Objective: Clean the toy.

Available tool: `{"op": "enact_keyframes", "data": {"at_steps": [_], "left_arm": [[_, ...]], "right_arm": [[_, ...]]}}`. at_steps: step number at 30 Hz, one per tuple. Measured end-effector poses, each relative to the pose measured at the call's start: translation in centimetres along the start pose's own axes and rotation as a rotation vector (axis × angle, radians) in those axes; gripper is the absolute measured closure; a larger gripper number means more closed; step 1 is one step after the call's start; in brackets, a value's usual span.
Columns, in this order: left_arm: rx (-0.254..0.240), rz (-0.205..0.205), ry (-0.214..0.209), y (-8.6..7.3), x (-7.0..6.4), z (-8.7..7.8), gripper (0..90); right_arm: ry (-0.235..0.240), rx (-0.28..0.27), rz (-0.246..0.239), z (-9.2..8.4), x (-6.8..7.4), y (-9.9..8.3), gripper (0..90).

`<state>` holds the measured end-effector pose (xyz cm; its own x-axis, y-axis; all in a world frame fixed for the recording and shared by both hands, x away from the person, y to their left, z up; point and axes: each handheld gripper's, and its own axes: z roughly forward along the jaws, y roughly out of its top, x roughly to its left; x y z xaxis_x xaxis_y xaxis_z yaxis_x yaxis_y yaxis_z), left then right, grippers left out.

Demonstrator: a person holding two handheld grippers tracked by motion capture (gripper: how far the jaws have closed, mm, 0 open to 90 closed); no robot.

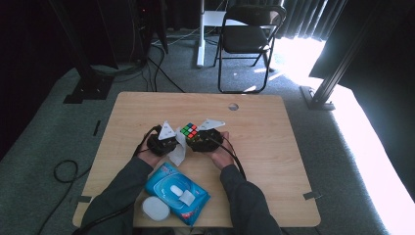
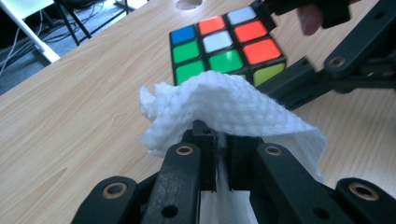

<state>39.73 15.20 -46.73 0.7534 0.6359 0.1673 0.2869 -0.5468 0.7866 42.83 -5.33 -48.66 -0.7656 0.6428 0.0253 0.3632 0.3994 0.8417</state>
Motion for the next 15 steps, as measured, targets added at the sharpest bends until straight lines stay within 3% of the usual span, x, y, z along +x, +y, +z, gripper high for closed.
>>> {"op": "enact_keyframes", "data": {"at_steps": [8,11,15], "left_arm": [[0.002,0.032,-0.024,0.18,-0.53,0.22,84.5],[0.021,0.036,-0.005,0.14,-0.42,0.46,84.6],[0.039,0.014,-0.006,-0.12,-0.06,0.89,84.6]], "right_arm": [[-0.008,0.014,0.001,0.22,0.02,-0.14,34.3],[-0.002,-0.002,0.017,0.04,-0.12,-0.06,34.3],[-0.002,-0.022,0.039,-0.16,-0.20,0.16,34.3]]}}
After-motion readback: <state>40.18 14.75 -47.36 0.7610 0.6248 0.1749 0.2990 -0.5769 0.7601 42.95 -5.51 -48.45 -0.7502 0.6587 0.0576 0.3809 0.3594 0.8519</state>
